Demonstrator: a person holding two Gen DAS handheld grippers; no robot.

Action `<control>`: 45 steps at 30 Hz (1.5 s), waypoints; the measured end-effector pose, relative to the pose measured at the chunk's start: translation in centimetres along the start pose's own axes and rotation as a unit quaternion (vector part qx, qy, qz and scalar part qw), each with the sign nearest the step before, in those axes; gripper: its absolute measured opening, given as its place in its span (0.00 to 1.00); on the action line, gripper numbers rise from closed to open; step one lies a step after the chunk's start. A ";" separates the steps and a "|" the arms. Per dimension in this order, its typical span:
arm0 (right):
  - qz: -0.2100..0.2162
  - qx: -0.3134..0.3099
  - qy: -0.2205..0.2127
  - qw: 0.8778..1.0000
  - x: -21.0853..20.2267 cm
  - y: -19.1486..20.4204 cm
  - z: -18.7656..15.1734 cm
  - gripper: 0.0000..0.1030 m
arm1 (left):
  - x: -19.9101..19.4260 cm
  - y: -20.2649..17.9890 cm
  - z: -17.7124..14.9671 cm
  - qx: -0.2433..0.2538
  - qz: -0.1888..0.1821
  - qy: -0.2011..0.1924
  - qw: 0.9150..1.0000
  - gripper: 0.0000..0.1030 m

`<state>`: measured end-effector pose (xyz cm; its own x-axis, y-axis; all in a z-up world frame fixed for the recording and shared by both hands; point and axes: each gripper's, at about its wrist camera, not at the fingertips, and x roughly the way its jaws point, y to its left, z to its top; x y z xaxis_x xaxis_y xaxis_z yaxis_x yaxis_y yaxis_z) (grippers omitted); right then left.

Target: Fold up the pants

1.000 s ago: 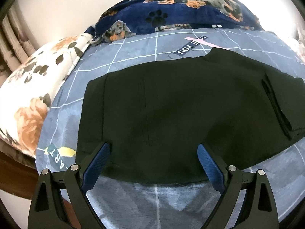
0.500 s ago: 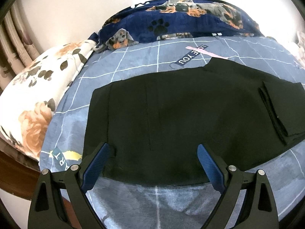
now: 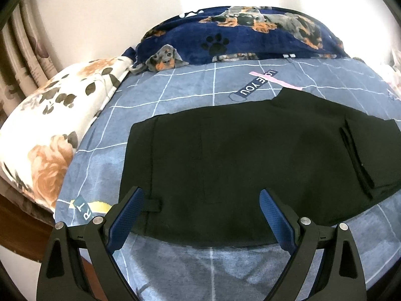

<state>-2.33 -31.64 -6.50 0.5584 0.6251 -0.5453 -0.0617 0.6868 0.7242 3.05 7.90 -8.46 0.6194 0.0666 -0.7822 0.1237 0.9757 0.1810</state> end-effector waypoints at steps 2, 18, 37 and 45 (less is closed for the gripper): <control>0.015 -0.008 0.009 1.000 1.1 1.4 -0.4 0.51 | 0.0 0.2 0.0 -0.005 -0.003 0.002 1.000 0.91; 0.038 0.002 0.041 0.998 3.7 1.7 -1.8 0.61 | 0.0 3.4 -0.2 -0.057 -0.013 0.028 0.998 0.91; 0.042 0.044 0.047 0.997 4.3 0.4 -2.1 0.70 | 2.7 15.9 -4.9 -0.314 -0.329 0.124 0.882 0.90; 0.041 0.050 0.050 0.997 4.3 0.3 -2.2 0.72 | 4.9 15.5 -4.2 -0.296 -0.342 0.130 0.882 0.90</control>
<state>-1.77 -27.88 -9.57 0.4701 0.7148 -0.5177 -0.0192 0.5947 0.8037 4.79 24.19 -11.98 0.3495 -0.6094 -0.7117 -0.0751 0.7389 -0.6696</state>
